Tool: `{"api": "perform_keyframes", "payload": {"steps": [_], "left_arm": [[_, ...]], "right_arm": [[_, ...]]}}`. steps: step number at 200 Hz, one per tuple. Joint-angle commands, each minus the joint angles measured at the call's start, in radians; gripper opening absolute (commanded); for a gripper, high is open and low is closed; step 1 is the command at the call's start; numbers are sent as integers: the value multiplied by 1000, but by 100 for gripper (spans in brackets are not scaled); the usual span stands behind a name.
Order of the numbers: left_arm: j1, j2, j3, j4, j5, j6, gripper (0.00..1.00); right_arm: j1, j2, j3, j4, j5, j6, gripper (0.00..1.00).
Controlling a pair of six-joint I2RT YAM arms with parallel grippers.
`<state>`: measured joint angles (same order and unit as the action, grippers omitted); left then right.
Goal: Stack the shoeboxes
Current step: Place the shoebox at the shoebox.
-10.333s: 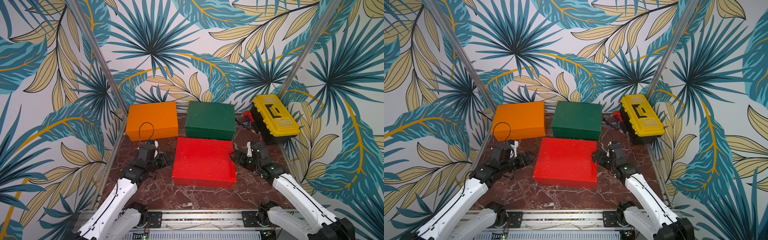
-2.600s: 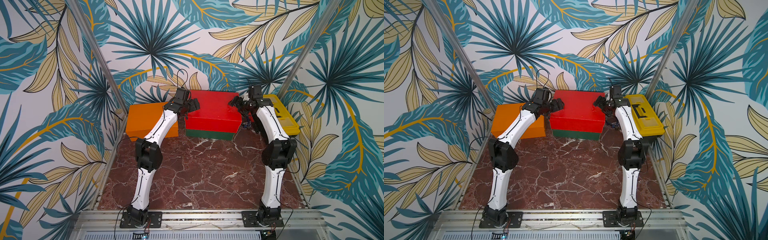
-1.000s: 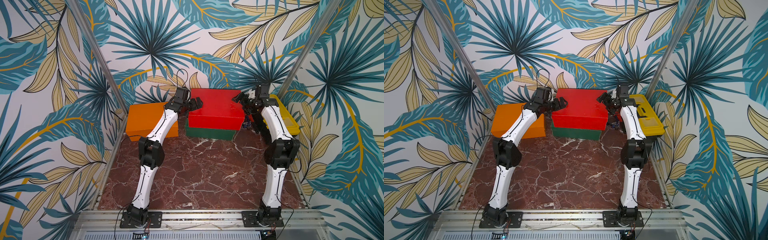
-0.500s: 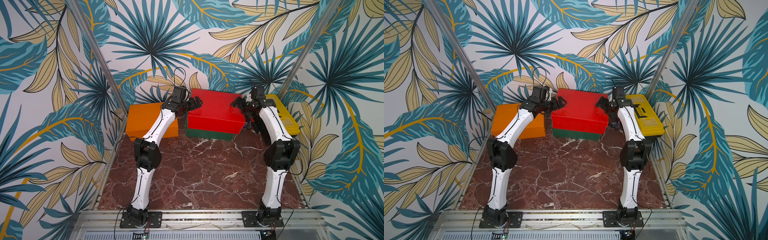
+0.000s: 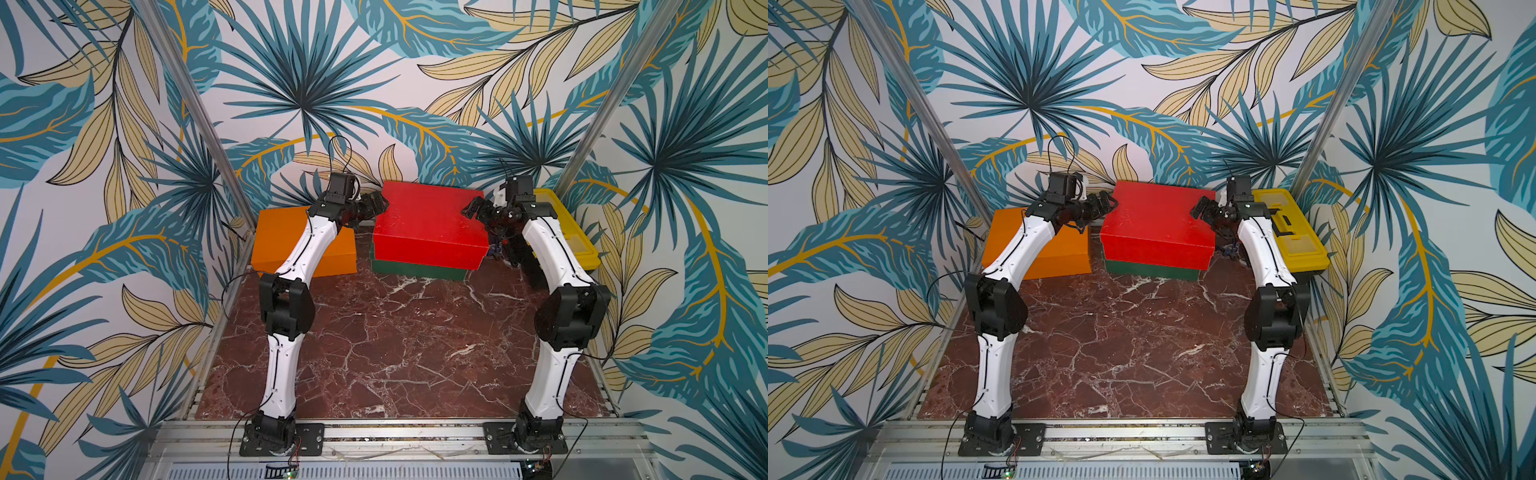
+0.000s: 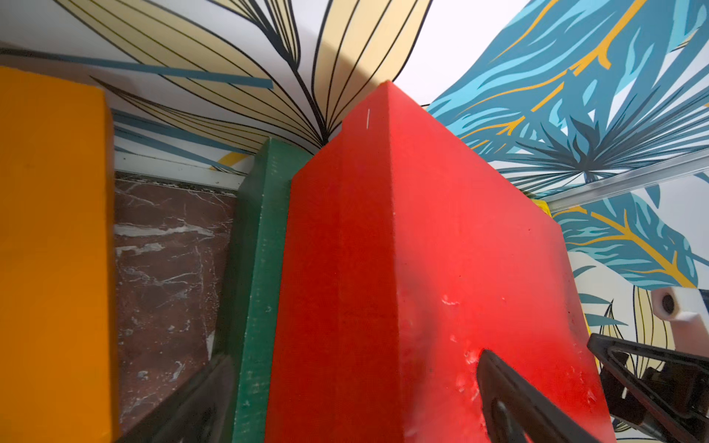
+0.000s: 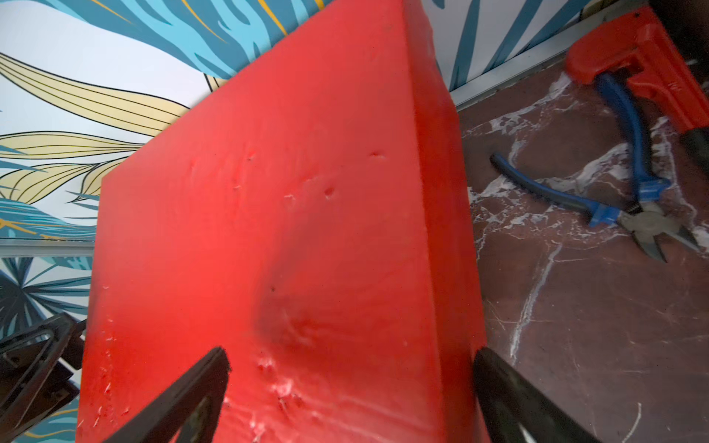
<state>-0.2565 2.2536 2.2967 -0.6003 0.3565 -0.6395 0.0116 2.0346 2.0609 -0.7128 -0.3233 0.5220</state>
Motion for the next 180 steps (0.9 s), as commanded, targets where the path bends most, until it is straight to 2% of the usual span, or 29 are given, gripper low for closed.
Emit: {"api": "perform_keyframes", "payload": {"steps": [1, 37, 74, 113, 180], "left_arm": [[-9, -22, -26, 28, 20, 23, 100], [-7, -21, -37, 28, 12, 32, 100], [-7, -16, -37, 28, 12, 31, 100], [-7, -13, -35, 29, 10, 29, 100], [-4, -17, -31, 28, 11, 29, 100]], "right_arm": [[-12, -53, -18, 29, -3, -6, 99], [-67, -63, -60, 54, -24, 30, 99], [-71, -16, -37, 53, -32, 33, 99], [-71, 82, 41, 19, -62, 46, 88], [-55, 163, 152, 11, -119, 72, 82]]}}
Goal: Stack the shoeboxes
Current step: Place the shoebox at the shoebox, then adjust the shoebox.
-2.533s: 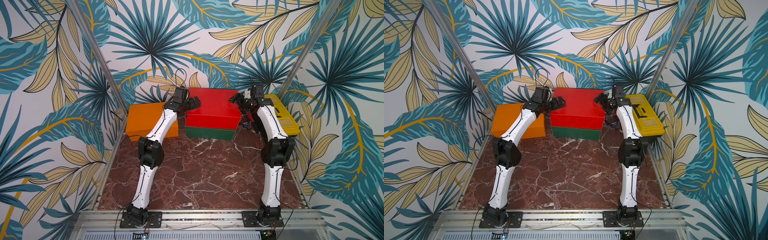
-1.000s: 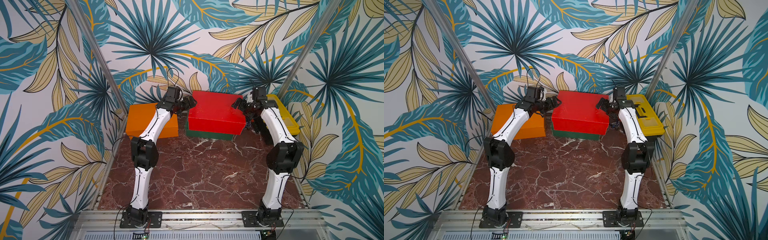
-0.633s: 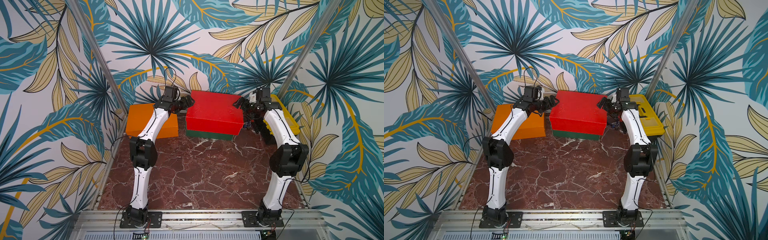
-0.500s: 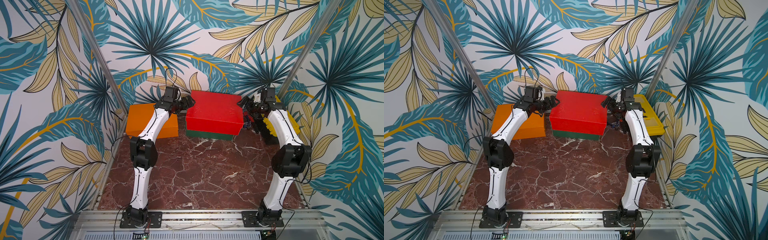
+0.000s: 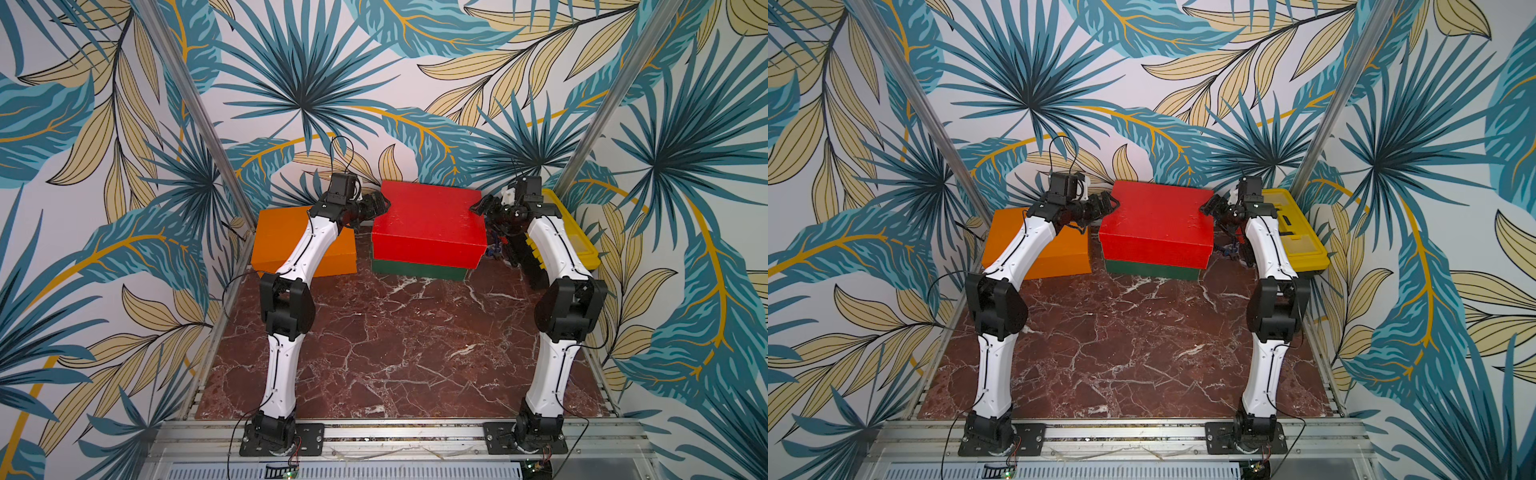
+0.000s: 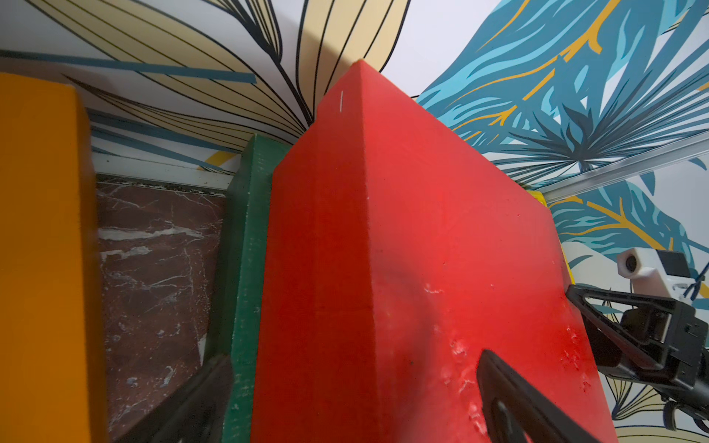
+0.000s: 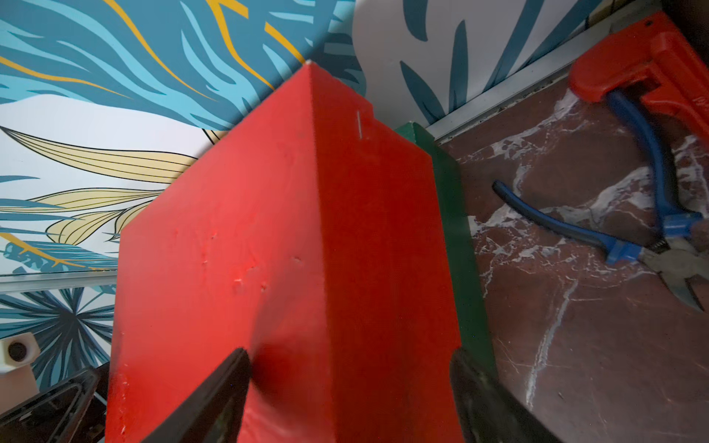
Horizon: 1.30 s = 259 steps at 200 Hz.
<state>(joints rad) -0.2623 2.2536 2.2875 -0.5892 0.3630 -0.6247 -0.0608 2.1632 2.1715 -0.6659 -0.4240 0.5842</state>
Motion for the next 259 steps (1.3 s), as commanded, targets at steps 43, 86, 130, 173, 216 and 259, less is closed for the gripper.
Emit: {"api": "perform_keyframes", "payload": {"steps": [43, 86, 130, 173, 216, 259], "left_arm": [[8, -51, -49, 17, 2, 13, 100], [14, -291, -286, 39, -114, 37, 100], [16, -607, -658, 163, -194, 29, 100], [-27, -796, -1015, 303, -153, -24, 95], [-106, -775, -1093, 360, -189, 9, 93], [-107, -707, -1080, 365, -203, 3, 92]], "right_arm": [[26, 116, 209, -137, -17, -1, 81], [10, -64, 151, -231, 105, -94, 89], [-2, -483, -360, -35, 176, -80, 92], [-1, -794, -886, 243, 126, -4, 90], [2, -876, -1097, 416, 1, -24, 88], [4, -787, -1081, 439, -6, -51, 85]]}}
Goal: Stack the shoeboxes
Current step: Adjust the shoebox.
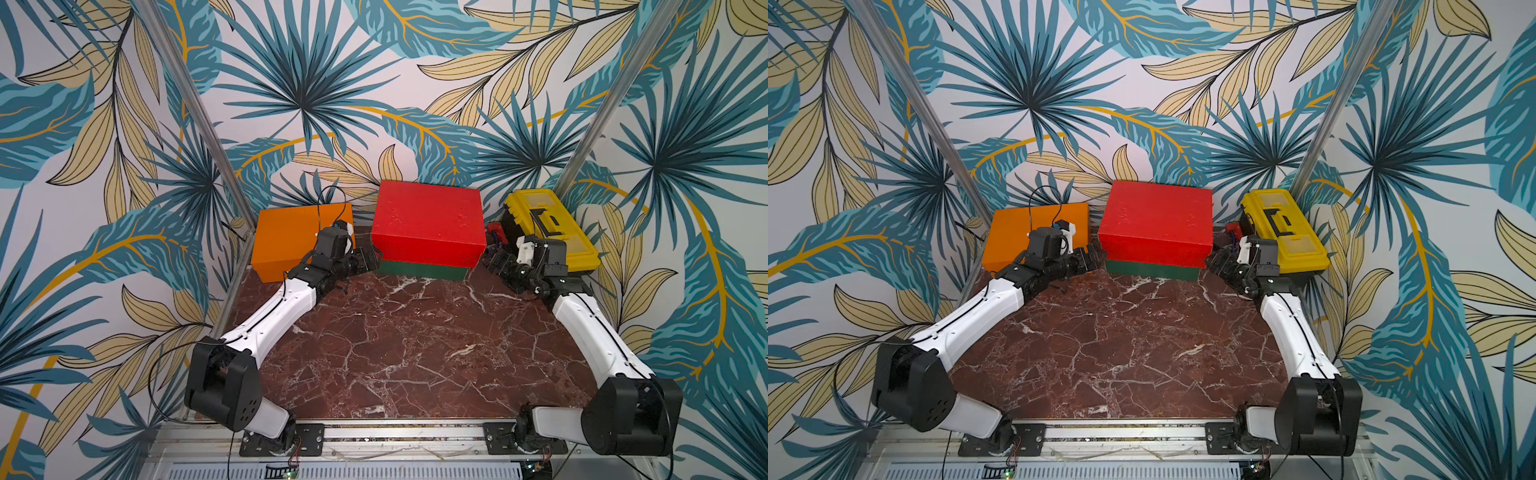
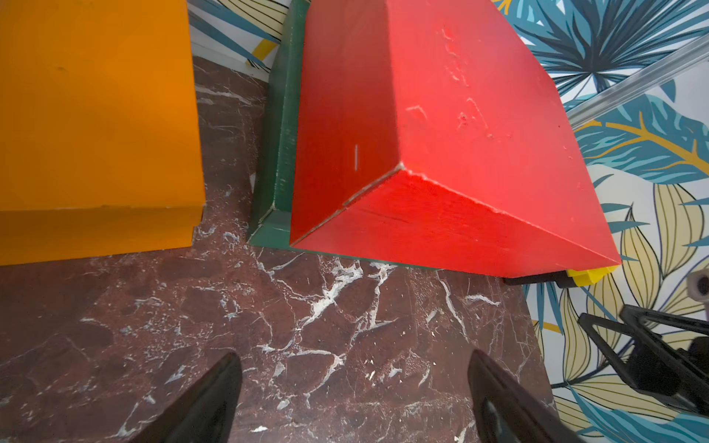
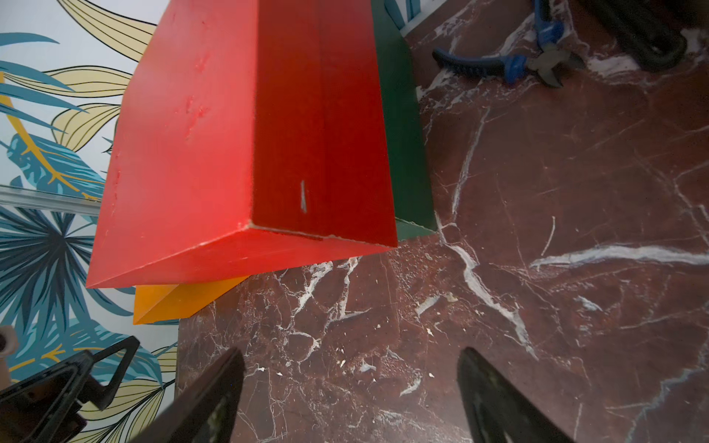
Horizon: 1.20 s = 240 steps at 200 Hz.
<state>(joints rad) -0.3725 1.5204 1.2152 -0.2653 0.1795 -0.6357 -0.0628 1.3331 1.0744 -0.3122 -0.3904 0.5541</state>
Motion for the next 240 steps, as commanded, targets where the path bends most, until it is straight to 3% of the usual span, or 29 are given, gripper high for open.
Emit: {"api": "perform_keyframes", "payload": {"steps": [1, 53, 146, 202, 240], "left_arm": [[4, 28, -7, 41, -20, 14, 92], [45, 80, 21, 41, -30, -4, 92], [92, 207, 122, 43, 21, -18, 92], [93, 108, 43, 96, 1, -11, 91], [79, 87, 15, 116, 29, 16, 91]], "right_arm": [[6, 46, 18, 104, -41, -21, 85], [27, 179, 83, 232, -103, -26, 82], [80, 271, 188, 170, -85, -63, 81], [67, 77, 124, 130, 15, -29, 80], [-82, 22, 119, 169, -12, 137, 80]]}}
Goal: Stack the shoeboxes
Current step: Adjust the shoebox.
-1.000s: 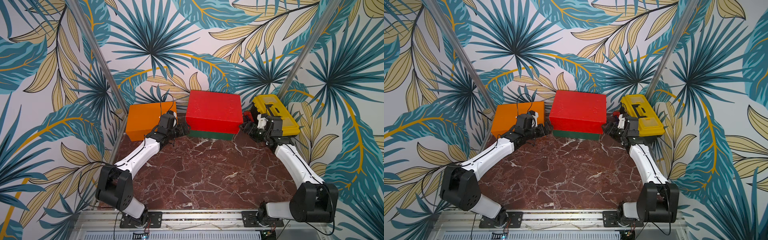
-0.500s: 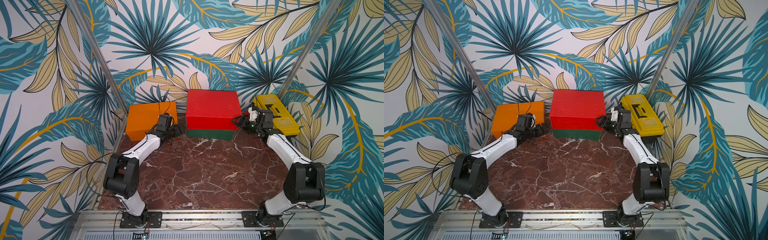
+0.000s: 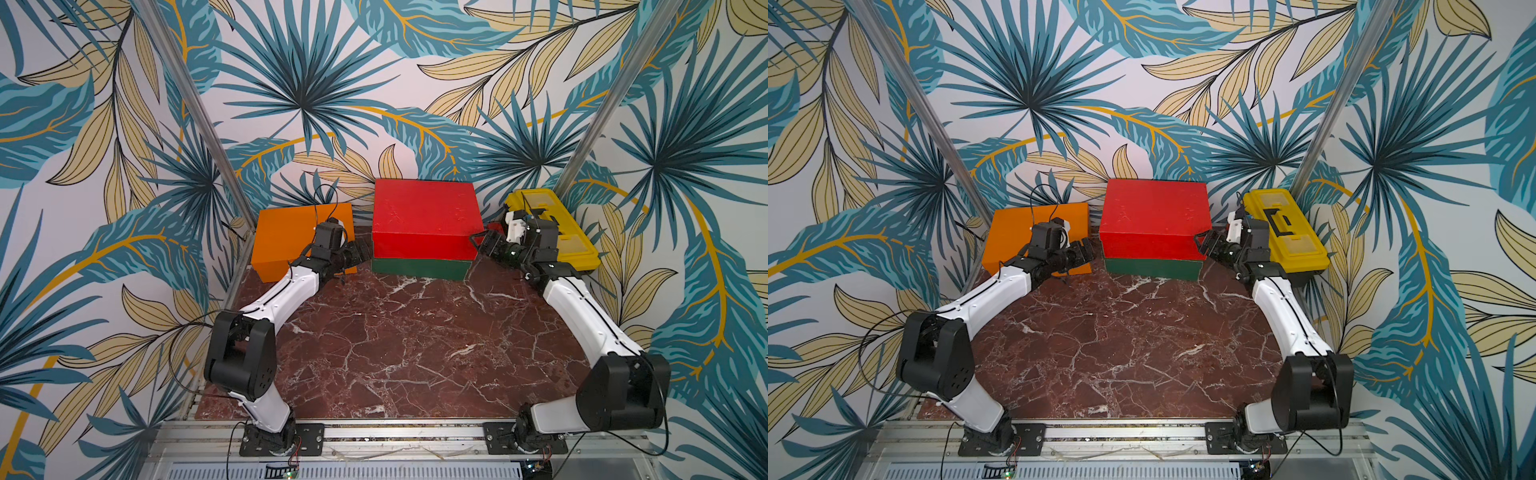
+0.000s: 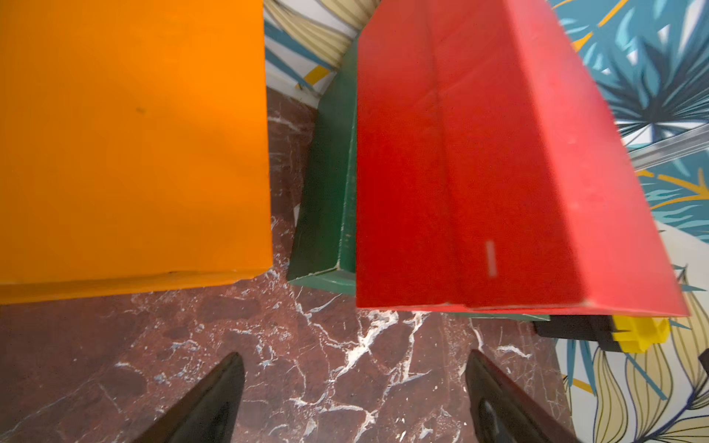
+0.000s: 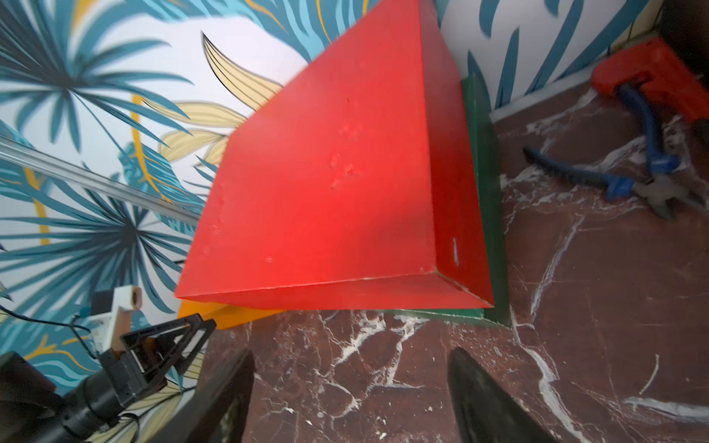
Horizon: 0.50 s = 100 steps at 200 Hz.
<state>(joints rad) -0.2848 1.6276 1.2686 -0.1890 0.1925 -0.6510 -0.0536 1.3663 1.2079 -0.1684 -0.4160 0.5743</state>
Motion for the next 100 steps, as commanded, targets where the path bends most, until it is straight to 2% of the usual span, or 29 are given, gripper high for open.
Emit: {"api": "perform_keyframes", "payload": {"steps": [1, 27, 57, 100], "left_arm": [[-11, -19, -38, 39, 15, 32, 91], [-21, 12, -12, 40, 7, 51, 91], [-7, 50, 28, 39, 1, 57, 91], [6, 131, 93, 39, -8, 73, 91]], "right_arm": [[-95, -10, -14, 26, 12, 121, 80], [-121, 117, 88, -12, -4, 144, 79], [-120, 319, 248, -102, -49, 145, 70], [-114, 422, 292, -95, -64, 148, 70]]}}
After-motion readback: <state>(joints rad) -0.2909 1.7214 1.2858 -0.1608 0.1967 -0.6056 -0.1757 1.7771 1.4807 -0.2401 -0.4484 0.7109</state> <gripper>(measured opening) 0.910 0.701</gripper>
